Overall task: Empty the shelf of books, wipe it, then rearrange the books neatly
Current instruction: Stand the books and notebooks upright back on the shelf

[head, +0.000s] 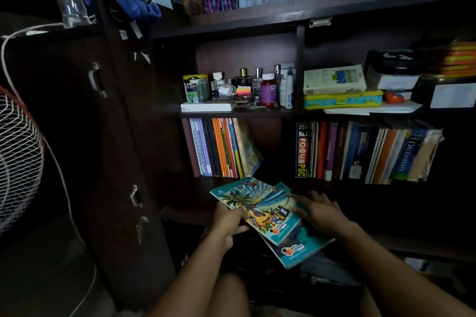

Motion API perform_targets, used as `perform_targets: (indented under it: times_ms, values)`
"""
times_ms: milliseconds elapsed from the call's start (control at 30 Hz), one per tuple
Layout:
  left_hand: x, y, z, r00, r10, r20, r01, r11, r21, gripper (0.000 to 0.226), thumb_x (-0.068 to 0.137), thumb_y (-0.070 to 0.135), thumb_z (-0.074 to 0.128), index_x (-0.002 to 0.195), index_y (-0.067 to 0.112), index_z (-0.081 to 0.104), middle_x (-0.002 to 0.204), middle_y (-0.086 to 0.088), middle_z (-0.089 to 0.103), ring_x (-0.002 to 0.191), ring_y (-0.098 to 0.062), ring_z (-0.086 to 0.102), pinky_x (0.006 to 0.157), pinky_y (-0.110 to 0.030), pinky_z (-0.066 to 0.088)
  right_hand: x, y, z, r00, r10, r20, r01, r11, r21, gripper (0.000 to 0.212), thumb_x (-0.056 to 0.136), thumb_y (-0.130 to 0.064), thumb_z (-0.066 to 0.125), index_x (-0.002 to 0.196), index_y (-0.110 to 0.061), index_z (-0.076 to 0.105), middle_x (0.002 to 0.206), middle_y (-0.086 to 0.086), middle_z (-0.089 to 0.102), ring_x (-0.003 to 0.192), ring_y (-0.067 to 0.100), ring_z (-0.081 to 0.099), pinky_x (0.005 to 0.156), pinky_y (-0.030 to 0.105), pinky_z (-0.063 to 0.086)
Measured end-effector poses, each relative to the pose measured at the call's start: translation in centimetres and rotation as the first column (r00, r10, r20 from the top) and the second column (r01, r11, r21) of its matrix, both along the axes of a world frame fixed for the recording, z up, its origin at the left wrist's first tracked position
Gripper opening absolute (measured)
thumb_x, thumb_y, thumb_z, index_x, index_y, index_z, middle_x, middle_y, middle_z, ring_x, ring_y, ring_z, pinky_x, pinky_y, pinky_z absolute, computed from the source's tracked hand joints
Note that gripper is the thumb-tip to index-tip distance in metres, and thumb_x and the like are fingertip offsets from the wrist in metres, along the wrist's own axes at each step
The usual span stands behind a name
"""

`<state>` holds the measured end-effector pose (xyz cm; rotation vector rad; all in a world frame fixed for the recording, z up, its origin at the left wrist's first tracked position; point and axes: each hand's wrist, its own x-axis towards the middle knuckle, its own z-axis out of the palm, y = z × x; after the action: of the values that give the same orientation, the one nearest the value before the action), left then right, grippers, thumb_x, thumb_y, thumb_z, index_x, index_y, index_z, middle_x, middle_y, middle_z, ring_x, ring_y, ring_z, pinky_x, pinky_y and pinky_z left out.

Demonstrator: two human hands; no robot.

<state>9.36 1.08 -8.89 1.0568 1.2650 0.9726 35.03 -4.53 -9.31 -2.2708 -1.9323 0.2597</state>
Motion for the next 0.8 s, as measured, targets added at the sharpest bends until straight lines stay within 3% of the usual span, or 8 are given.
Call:
perform_targets:
  times_ms: [167, 267, 367, 533, 600, 700, 800]
  values:
    - [-1.3, 0.3, 0.8, 0.988, 0.072, 0.139, -0.08, 0.995, 0.058, 0.053, 0.091, -0.004, 0.055, 0.129, 0.027, 0.037, 0.118, -0.004, 0.065, 0.088, -0.026, 0.075, 0.07, -0.052, 0.063, -3.3, 2.6, -1.8, 0.988, 0.062, -0.138, -0.02, 0.958, 0.287, 0.047, 0.106, -0.039, 0.036, 0.15, -0.023, 0.033, 0.139, 0.009, 0.047, 0.119, 0.029, 0.051, 0.106, 0.042, 0.04]
    - [-3.5, 1.7, 1.1, 0.978, 0.146, 0.147, -0.178, 0.956, 0.231, 0.057, 0.091, 0.001, 0.058, 0.129, 0.039, 0.042, 0.11, -0.001, 0.073, 0.086, -0.024, 0.076, 0.076, -0.057, 0.062, -2.4, 3.6, -2.3, 0.974, 0.182, -0.136, -0.142, 0.955, 0.259, 0.044, 0.106, -0.037, 0.035, 0.148, -0.026, 0.038, 0.137, 0.005, 0.052, 0.118, 0.025, 0.051, 0.105, 0.04, 0.04]
    - [-5.1, 2.7, 1.3, 0.973, 0.229, 0.03, -0.217, 0.863, 0.457, 0.063, 0.094, 0.017, 0.063, 0.139, 0.05, 0.035, 0.108, 0.01, 0.073, 0.09, -0.016, 0.074, 0.079, -0.049, 0.059, -1.4, 4.5, -1.9, 0.965, 0.238, -0.107, -0.21, 0.951, 0.225, 0.042, 0.106, -0.033, 0.039, 0.146, -0.022, 0.043, 0.137, 0.004, 0.053, 0.117, 0.024, 0.051, 0.105, 0.037, 0.039]
    - [-5.3, 4.3, -0.6, 0.95, 0.264, -0.164, -0.173, 0.887, 0.428, 0.038, 0.086, 0.026, 0.076, 0.119, 0.029, 0.057, 0.109, 0.007, 0.071, 0.101, -0.021, 0.069, 0.09, -0.048, 0.056, -1.6, 7.0, -0.8, 0.975, 0.223, -0.018, -0.22, 0.969, 0.114, 0.027, 0.1, -0.03, 0.052, 0.124, -0.023, 0.061, 0.127, 0.002, 0.056, 0.118, 0.026, 0.056, 0.1, 0.035, 0.043]
    - [-5.4, 4.7, -1.0, 0.93, 0.307, -0.2, -0.189, 0.87, 0.457, 0.039, 0.092, 0.027, 0.071, 0.128, 0.029, 0.056, 0.117, 0.002, 0.07, 0.107, -0.025, 0.068, 0.092, -0.05, 0.055, -2.5, 8.0, 0.4, 0.985, 0.169, -0.022, -0.167, 0.983, 0.075, 0.035, 0.091, -0.04, 0.064, 0.119, -0.019, 0.064, 0.125, 0.004, 0.059, 0.117, 0.028, 0.06, 0.098, 0.034, 0.048]
    - [-5.8, 5.4, -0.1, 0.886, 0.441, -0.14, -0.297, 0.774, 0.56, 0.052, 0.096, 0.044, 0.062, 0.143, 0.029, 0.046, 0.121, 0.005, 0.065, 0.108, -0.02, 0.062, 0.089, -0.043, 0.053, -4.6, 9.7, 2.0, 0.998, 0.067, -0.014, -0.067, 0.998, 0.014, 0.061, 0.078, -0.065, 0.063, 0.117, -0.019, 0.061, 0.124, 0.006, 0.061, 0.115, 0.032, 0.061, 0.093, 0.038, 0.052]
    - [-5.8, 6.6, 0.5, 0.867, 0.464, -0.18, -0.287, 0.762, 0.581, 0.061, 0.086, 0.066, 0.053, 0.131, 0.025, 0.059, 0.108, 0.005, 0.067, 0.107, -0.023, 0.064, 0.086, -0.042, 0.054, -6.1, 12.3, 1.9, 0.979, 0.036, -0.202, -0.009, 0.991, 0.13, 0.049, 0.084, -0.041, 0.066, 0.127, -0.02, 0.054, 0.129, 0.01, 0.06, 0.119, 0.031, 0.058, 0.096, 0.037, 0.05]
